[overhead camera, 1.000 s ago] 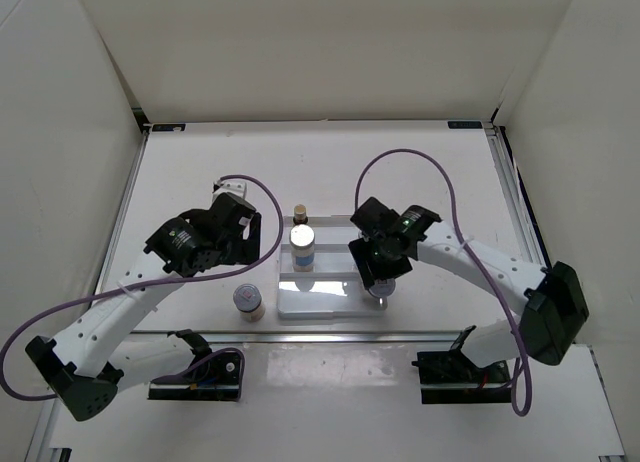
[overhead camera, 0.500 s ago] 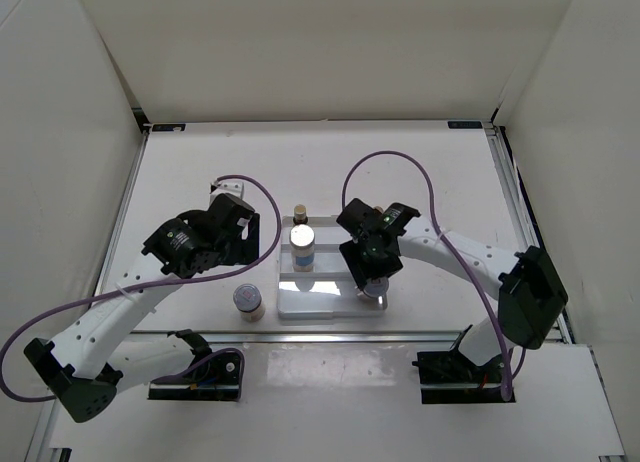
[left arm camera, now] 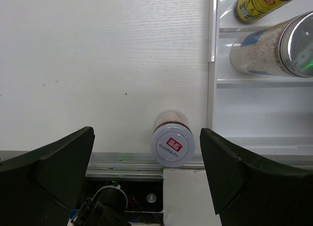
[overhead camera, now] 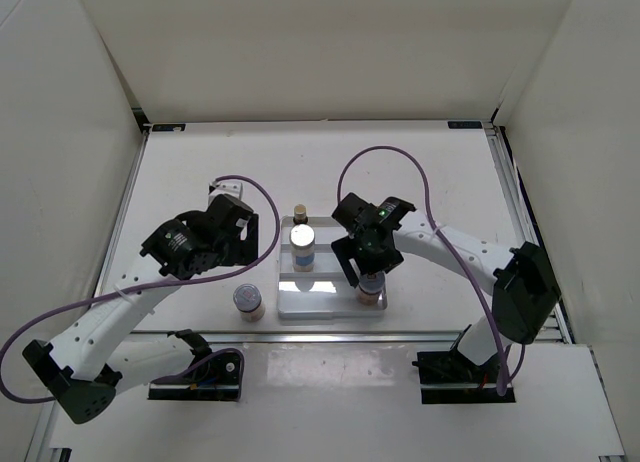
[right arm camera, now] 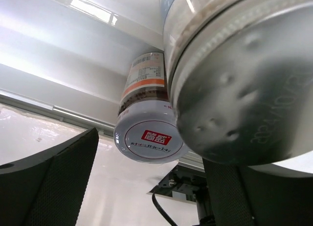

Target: Organize the condiment bottles

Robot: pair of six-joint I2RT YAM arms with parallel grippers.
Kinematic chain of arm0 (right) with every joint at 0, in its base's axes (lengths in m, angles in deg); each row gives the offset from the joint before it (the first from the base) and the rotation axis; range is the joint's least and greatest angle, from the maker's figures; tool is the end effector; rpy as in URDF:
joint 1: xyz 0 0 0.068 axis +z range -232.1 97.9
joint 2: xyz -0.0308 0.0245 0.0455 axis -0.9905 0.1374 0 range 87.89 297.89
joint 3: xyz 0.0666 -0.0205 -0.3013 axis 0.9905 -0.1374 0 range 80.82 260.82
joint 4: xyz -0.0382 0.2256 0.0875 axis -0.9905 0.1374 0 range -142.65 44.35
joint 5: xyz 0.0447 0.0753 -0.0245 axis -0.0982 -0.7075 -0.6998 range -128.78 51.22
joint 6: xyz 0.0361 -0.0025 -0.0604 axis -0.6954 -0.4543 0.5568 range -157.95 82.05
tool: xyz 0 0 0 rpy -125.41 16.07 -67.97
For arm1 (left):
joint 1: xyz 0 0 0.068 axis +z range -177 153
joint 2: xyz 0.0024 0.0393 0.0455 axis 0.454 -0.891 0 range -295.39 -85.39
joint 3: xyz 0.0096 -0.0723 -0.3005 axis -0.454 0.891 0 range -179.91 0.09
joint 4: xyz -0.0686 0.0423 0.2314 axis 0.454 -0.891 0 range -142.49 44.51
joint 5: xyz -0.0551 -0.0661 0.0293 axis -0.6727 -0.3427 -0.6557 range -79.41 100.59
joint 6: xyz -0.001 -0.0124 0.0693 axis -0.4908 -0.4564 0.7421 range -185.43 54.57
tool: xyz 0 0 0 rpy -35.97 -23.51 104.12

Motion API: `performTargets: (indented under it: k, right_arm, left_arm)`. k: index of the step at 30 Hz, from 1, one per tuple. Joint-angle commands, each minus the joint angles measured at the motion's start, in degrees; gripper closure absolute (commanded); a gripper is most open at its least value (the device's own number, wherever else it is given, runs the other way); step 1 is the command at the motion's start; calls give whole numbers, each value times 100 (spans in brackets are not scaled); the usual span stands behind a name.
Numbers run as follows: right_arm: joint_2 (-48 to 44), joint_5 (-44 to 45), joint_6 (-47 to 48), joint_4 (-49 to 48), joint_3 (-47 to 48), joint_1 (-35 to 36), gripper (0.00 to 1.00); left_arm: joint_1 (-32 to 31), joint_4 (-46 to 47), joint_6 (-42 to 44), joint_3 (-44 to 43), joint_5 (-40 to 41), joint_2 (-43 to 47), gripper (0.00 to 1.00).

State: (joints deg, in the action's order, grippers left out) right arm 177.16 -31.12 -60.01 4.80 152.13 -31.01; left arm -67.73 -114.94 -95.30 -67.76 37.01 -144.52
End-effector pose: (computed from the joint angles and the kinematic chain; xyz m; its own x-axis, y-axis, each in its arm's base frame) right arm 0.1844 0.2162 0.2751 -0.8451 -0.4543 -0.2820 -0.4669 0.8840 -0.0250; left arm 0.1247 -0.0734 0.3566 -0.7822 0.0847 -0.6173 0.0344 0.9951 0.0930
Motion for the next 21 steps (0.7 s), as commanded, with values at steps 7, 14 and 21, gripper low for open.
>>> performTargets:
  k: [7,14,21]
  right_arm:
    - [-130,253,-96,591,638,173,8]
    - [-945,1210,-789,1558,2061,428,8]
    - [-948,1677,-625,2129,2915,375,8]
  left_arm:
    - [-31,-51,-45,18,22,244,0]
    - [-31,-51,-45,18,-697,61,0]
    - [117,19,-177,281,-1348,-809,0]
